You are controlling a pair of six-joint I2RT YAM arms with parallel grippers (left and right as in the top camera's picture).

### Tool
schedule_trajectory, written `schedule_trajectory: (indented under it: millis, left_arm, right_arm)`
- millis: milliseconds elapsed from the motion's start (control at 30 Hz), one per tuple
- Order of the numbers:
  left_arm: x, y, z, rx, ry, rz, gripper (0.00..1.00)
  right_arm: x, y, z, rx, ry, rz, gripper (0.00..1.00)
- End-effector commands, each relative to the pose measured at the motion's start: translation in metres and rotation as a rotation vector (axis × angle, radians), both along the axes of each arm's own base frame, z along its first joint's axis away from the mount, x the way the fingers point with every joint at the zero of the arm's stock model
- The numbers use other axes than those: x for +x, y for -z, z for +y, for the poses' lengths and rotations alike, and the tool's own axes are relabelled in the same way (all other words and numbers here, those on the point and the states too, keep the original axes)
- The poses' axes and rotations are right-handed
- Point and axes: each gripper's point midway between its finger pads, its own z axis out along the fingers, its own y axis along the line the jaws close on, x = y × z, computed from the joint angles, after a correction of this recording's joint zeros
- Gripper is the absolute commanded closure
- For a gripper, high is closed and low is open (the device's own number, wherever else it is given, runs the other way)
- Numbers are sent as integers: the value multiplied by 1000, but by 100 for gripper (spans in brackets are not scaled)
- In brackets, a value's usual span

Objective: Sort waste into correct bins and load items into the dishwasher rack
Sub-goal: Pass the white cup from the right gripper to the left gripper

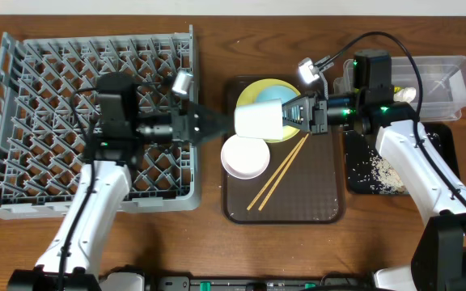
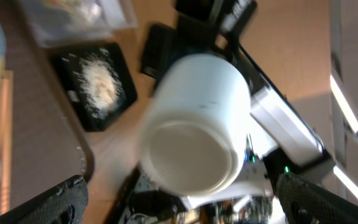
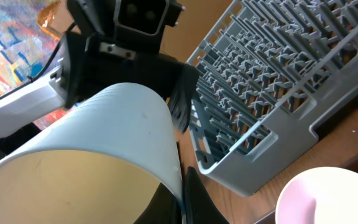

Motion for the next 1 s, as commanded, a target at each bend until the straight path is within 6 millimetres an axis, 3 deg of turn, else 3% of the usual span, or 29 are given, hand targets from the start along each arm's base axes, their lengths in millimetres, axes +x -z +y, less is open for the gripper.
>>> schedule_trajectory:
  millis: [0,400,733,967]
  left_arm:
    - [-14,-16,-15,-29,89,-12,2]
    - [-15,-26,-47,-21,80,-30,3]
    - [-12,-25,-51,-14,55,-40,26]
    - [-10,-25,-51,-11,43,-59,29]
  right_arm:
    - [-4,-6,4,25,-35,4,99]
    - [-8,-7,9,26,-53,-1,99]
    - [-12,-7,16,23,-70,-11,99]
    - [-12,-7,17,23,-71,-6,99]
